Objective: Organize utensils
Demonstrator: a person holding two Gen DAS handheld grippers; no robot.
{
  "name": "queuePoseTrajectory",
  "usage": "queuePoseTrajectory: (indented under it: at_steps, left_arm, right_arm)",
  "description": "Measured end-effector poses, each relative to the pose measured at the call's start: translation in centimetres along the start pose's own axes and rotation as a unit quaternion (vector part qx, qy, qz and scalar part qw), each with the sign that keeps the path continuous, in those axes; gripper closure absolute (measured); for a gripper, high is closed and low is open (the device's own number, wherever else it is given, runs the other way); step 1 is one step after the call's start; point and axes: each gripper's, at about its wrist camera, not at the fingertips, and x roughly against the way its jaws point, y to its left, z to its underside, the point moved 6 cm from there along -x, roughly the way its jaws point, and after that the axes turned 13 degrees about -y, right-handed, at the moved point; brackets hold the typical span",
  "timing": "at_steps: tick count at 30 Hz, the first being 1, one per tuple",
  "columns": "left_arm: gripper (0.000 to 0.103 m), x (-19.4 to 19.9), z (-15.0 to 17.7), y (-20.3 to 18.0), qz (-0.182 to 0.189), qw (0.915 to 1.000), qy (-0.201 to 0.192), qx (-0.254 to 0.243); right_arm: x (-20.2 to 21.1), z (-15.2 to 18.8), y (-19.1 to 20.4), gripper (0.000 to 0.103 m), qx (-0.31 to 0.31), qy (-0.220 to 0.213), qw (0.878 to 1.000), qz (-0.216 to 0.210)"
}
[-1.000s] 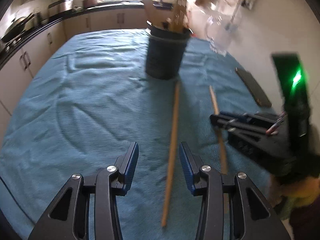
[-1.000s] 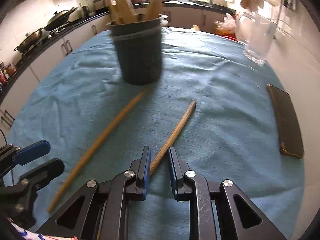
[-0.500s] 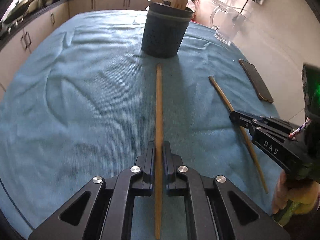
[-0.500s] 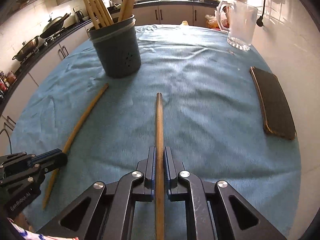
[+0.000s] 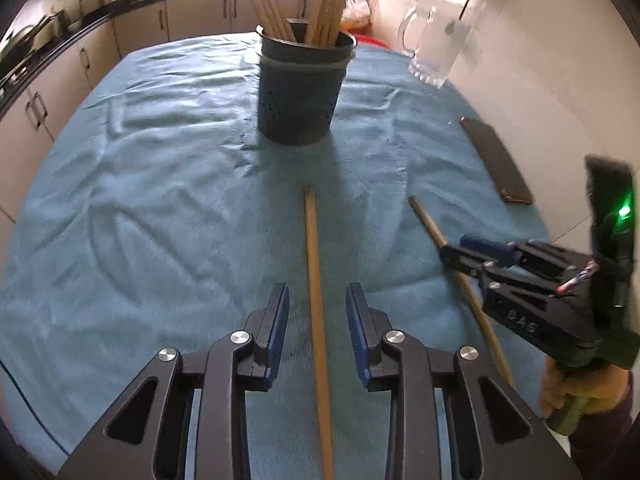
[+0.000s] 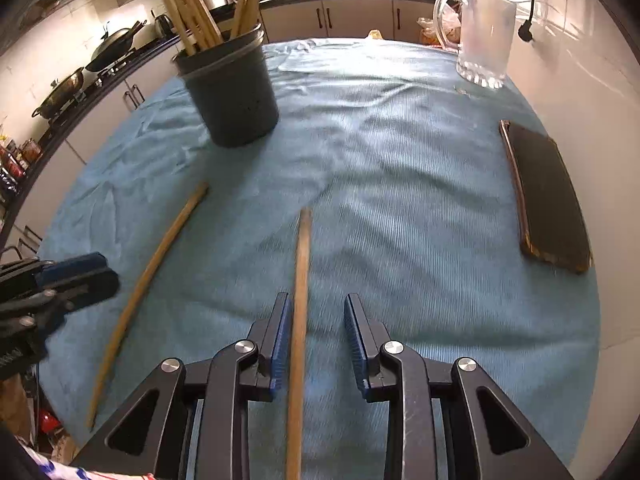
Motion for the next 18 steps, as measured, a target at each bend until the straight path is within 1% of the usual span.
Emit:
queuePoseTrajectory:
  at_steps: [3,5,7,10,14,15,16,17,18]
  left_arm:
    - [0.075,-2.6,-1.0,0.6,-0.001,0.9998,0.017,0.01]
    - [0.075,-3.9,-1.7,0.7,-0.006,0.9997,0.02,0.007]
    - [0.076,-4.7,-2.2,0.6,-0.011,0.9997,0.021,0.0]
    - [0.077,-5.5,-3.0,0.6,-0.018,0.9997,0.014,-0.011]
    - [0.077,-5.8,-3.5,0.7,-0.011,0.9999,-0.002,-0.002]
    - [0.078,-5.8,-3.5,0.8,-0.009,0.9999,-0.006,-0.001]
    - [0.083,-5.7,-3.5,0.9,-0.013,0.9999,-0.008,-0.004]
    - [0.096,-5.7,-3.4,1.0,-0.015,0.9998,-0.006,-0.007]
    - [0.096,-5.6,-3.4,1.1,-0.013,0.9999,-0.004,-0.006]
  right_arm:
    - [-0.9,-1.0,0.0,0.079,0.003,0.002,1.0,0.003]
    - [-1.5,-1.6,-0.1,0.082,0.008,0.004,1.0,0.007]
    - [-2.0,-2.1,0.0,0.087,0.013,0.007,1.0,0.013]
    - [-2.5,-2.6,0.0,0.087,0.013,0.005,1.0,0.018]
    - [-2.8,-2.8,0.2,0.089,0.011,-0.006,1.0,0.024]
    - [-2.8,-2.8,0.2,0.095,0.011,-0.01,1.0,0.027]
    - [-2.8,-2.8,0.3,0.095,0.012,-0.013,0.999,0.028]
    - [-2.8,-2.9,0.2,0.095,0.011,-0.015,0.999,0.029]
    - [-2.7,-2.9,0.1,0.095,0.007,-0.017,0.999,0.027]
